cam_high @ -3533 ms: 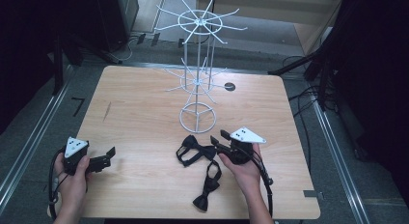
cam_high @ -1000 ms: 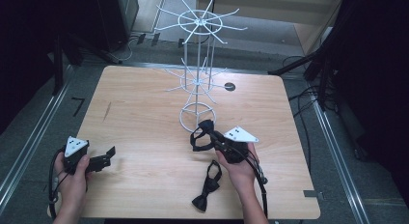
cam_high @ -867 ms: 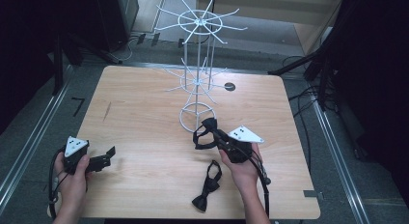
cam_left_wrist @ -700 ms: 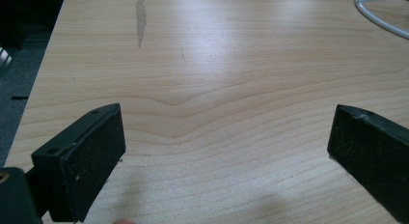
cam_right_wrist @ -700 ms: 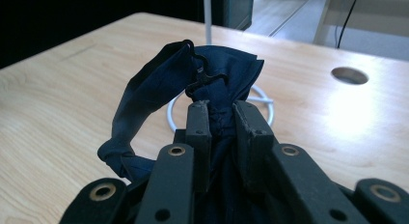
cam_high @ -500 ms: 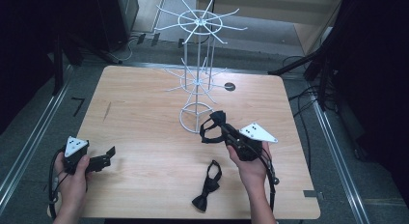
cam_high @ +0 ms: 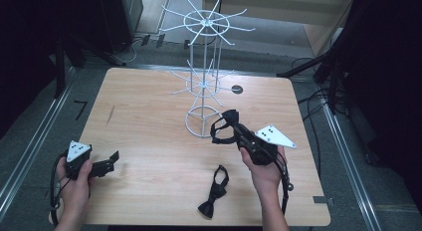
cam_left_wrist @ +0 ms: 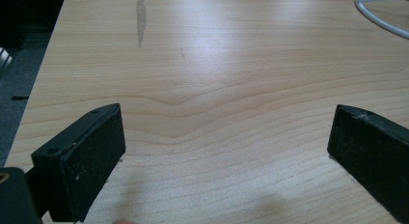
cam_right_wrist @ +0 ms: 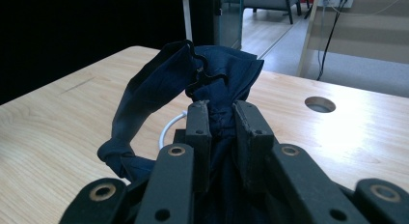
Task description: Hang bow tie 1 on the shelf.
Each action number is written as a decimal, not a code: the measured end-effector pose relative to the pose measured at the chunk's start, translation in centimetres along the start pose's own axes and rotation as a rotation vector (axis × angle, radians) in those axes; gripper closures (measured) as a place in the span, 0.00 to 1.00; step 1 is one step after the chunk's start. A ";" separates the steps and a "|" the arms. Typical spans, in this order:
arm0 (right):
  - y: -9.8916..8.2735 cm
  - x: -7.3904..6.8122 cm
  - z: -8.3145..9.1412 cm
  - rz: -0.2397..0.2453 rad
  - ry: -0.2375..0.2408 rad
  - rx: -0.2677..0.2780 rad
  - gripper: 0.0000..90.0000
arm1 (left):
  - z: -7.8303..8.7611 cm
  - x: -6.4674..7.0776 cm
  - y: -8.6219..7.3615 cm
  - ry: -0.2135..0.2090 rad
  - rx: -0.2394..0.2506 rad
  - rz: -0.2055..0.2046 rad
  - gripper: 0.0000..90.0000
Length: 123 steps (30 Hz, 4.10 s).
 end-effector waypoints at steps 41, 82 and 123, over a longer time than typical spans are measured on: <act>3.8 -0.1 2.7 0.012 -0.004 0.102 0.87 | 0.0 0.0 0.0 -0.001 -0.003 -0.001 0.00; 6.1 -1.2 -1.0 0.009 0.028 0.098 0.87 | 0.0 -0.1 0.0 -0.006 -0.003 0.005 0.00; 2.4 -0.5 -5.9 -0.066 -0.042 0.043 0.84 | 0.0 -0.1 0.0 -0.006 -0.003 0.003 0.00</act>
Point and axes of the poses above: each handheld gripper's, and its own axes: z roughly backward along the jaws, y roughly out of its top, x roughly to its right, the point moved 2 cm from there along -z, roughly forward along the jaws, and after that the axes turned 1 degree about y, right-handed, at the moved point
